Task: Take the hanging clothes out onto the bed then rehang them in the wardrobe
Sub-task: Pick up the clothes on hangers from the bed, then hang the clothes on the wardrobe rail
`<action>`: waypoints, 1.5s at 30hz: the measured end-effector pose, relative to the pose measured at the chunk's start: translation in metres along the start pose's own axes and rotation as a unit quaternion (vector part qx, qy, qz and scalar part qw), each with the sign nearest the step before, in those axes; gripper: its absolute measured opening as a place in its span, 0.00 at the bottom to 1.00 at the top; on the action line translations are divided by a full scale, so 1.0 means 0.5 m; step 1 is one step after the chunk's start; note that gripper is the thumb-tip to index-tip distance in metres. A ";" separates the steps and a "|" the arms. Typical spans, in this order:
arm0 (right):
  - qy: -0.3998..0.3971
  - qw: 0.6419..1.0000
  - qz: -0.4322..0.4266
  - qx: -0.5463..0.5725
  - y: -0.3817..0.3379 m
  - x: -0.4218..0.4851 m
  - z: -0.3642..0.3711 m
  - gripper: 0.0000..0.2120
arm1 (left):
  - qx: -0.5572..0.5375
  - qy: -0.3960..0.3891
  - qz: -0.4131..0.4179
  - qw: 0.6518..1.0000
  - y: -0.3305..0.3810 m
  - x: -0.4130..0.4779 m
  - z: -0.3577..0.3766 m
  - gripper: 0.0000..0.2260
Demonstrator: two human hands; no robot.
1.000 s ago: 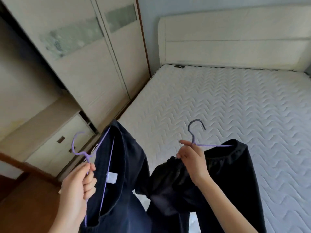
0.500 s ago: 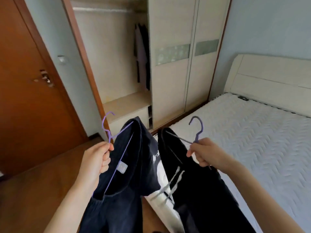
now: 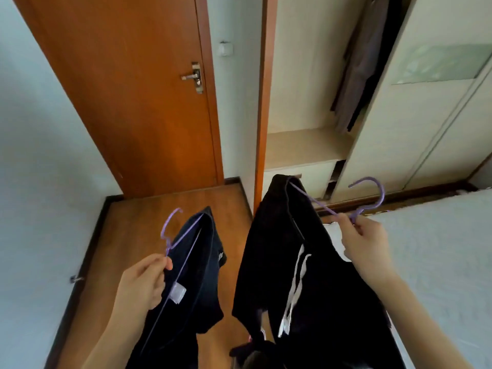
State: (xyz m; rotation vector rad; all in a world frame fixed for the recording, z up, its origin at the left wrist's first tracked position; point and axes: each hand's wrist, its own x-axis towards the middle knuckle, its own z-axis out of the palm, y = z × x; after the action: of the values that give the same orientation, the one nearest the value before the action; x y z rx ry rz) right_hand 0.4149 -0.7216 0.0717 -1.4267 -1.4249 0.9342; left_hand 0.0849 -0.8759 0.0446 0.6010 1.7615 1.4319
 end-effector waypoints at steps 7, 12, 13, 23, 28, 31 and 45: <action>-0.040 0.999 -0.018 0.005 -0.001 0.315 0.182 0.19 | -0.013 0.047 -0.011 0.999 0.075 0.266 0.055 0.13; -0.024 0.999 -0.003 0.023 -0.024 0.499 0.241 0.19 | 0.021 0.009 0.016 1.000 0.182 0.444 0.137 0.14; -0.020 1.000 -0.002 0.024 -0.033 0.534 0.248 0.19 | 0.029 -0.004 0.020 0.999 0.202 0.481 0.156 0.14; 0.070 0.989 0.081 0.102 -0.097 0.902 0.298 0.11 | 0.068 -0.197 0.029 0.978 0.349 0.910 0.402 0.12; 0.112 0.967 0.111 0.198 -0.152 1.047 0.298 0.11 | 0.082 -0.303 0.026 0.949 0.464 1.091 0.560 0.12; 0.152 0.951 0.124 0.237 -0.194 1.123 0.288 0.18 | 0.077 -0.340 0.032 0.937 0.534 1.170 0.665 0.12; 0.172 0.944 0.049 0.278 -0.259 1.621 0.136 0.11 | -0.090 -0.363 0.081 0.924 0.732 1.325 1.206 0.11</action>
State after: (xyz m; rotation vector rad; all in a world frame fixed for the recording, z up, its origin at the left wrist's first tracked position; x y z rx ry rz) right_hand 0.3536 0.0833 0.2337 -1.1595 -0.7549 0.9919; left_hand 0.1370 0.0812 0.1764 1.0348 1.0025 1.2319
